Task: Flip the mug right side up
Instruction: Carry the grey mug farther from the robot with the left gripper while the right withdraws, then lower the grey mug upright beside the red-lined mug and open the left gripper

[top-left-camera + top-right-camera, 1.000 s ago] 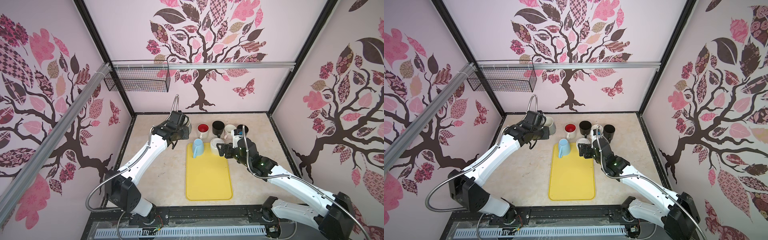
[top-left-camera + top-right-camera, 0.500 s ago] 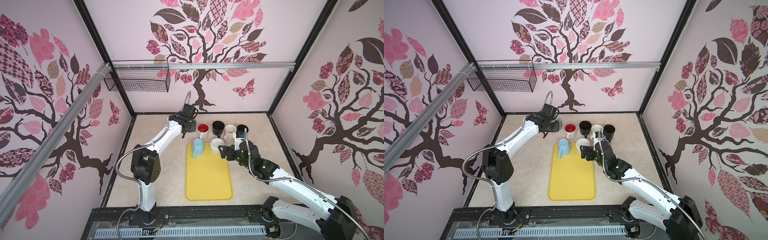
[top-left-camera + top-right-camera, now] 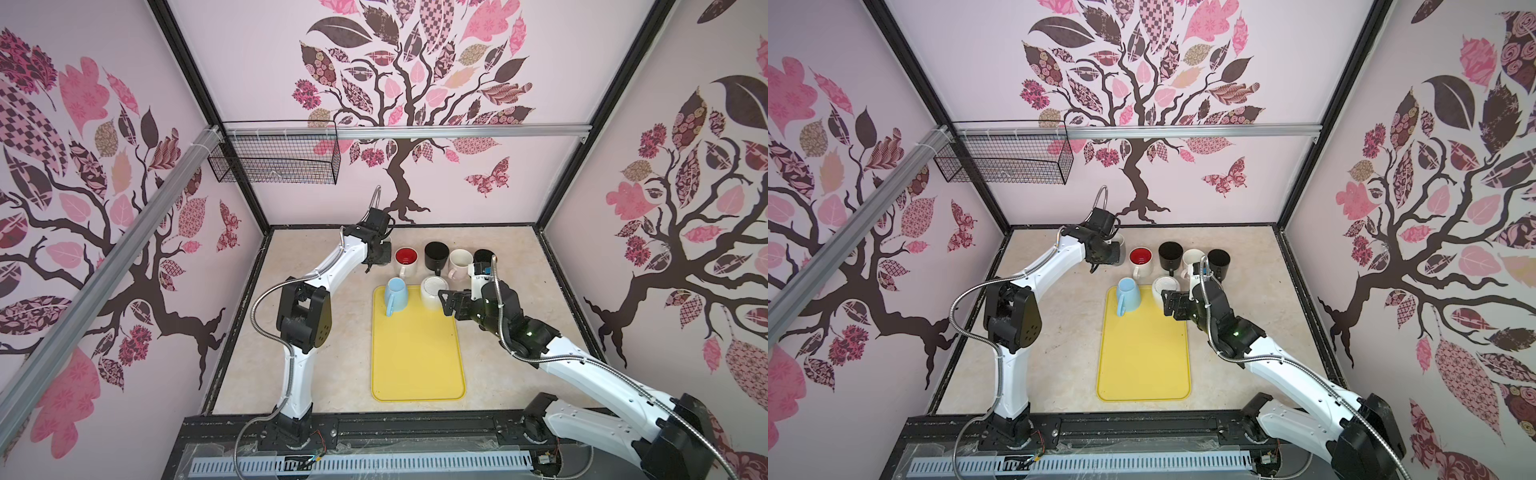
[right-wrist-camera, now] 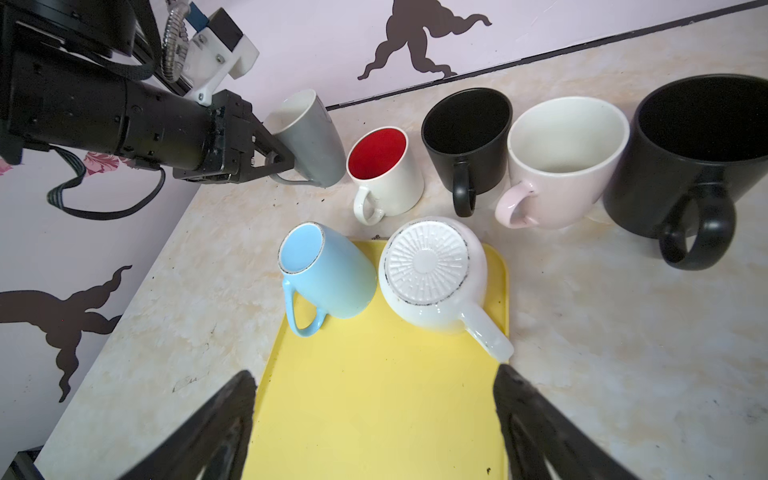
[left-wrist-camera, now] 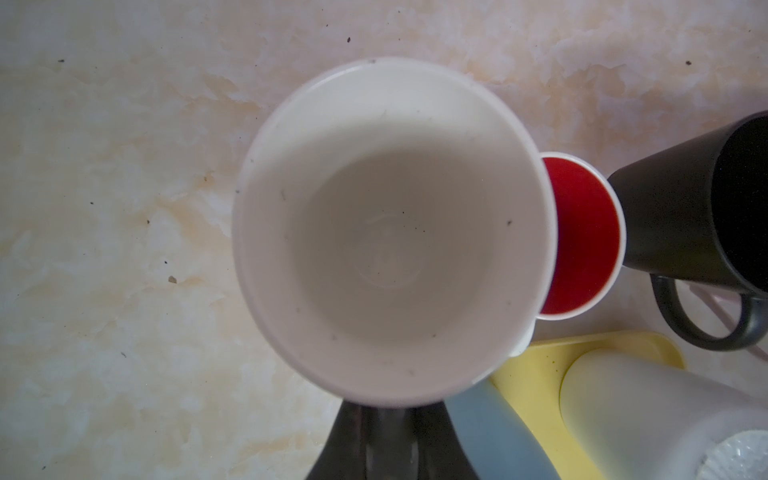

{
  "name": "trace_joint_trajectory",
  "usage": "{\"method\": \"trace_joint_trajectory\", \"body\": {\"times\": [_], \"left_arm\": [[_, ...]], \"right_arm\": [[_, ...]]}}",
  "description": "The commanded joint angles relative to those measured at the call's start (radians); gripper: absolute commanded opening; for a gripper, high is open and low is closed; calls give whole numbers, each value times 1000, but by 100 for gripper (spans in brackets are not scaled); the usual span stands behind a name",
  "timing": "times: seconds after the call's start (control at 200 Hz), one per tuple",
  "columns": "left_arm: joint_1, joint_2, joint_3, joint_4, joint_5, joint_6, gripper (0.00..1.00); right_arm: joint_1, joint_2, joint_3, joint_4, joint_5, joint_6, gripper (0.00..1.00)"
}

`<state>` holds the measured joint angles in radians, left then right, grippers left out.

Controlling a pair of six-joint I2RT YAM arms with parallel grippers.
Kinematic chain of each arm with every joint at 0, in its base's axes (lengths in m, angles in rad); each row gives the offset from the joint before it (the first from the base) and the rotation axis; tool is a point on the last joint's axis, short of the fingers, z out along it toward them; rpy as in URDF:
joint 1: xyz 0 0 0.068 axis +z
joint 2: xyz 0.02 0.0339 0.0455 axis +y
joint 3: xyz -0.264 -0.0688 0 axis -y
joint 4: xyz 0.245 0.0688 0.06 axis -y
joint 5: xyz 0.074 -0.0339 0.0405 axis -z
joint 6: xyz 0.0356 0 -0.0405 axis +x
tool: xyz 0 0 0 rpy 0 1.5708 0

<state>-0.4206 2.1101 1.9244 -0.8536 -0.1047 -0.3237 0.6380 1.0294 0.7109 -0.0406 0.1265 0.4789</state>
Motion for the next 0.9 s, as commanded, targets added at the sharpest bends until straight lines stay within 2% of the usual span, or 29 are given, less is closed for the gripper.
{"method": "trace_joint_trajectory", "body": {"times": [0.0, 0.895], "left_arm": [[0, 6, 66, 27, -1, -17, 0], [3, 24, -62, 49, 2, -31, 0]], "right_arm": [[-5, -1, 7, 15, -10, 6, 91], [-6, 10, 1, 28, -39, 7, 91]]}}
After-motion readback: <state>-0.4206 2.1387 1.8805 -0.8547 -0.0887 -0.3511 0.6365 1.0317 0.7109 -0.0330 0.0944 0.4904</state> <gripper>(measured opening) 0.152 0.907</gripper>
